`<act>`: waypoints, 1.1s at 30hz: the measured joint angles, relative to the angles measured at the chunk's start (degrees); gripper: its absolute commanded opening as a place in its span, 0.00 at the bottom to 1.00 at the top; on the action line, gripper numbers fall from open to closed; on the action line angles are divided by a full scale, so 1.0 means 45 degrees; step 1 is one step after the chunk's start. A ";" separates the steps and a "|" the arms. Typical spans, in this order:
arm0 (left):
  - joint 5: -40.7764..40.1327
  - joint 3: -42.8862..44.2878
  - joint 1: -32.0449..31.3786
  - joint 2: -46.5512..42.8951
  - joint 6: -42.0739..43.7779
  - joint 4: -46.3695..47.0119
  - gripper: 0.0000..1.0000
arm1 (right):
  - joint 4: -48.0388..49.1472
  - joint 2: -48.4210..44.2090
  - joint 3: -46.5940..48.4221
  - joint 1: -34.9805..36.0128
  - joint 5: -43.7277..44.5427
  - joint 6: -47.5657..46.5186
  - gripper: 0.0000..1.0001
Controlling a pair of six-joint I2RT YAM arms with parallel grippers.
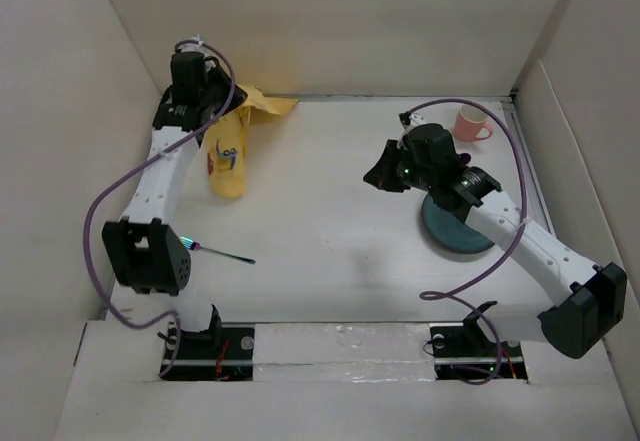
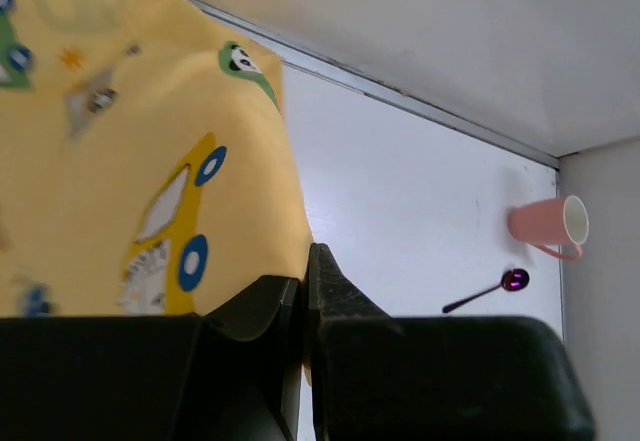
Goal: Set the dinner table for one person
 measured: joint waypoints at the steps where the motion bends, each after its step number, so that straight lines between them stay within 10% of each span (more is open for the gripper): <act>1: 0.0044 -0.0510 0.0053 -0.0826 0.0117 -0.0083 0.00 | 0.0044 0.0102 0.0039 -0.0005 0.0126 0.0034 0.00; 5: 0.0058 -0.2302 0.0374 -0.3177 0.0578 -0.0491 0.00 | 0.0423 0.0714 0.0107 -0.0087 0.0335 0.0112 0.10; 13: 0.1617 -0.6533 0.0471 -0.4454 0.0811 -0.0787 0.00 | 0.1535 0.2346 0.0092 -0.0199 0.0607 0.0534 0.64; 22: 0.3415 -0.5945 -0.0753 -0.3988 0.1569 -0.0889 0.00 | 0.2297 0.4469 0.0486 -0.0180 0.1137 0.1073 0.70; 33: 0.3410 -0.8204 -0.2137 -0.6343 0.1438 -0.1831 0.00 | 0.0636 1.1215 0.7048 -0.0165 0.3852 0.1914 0.69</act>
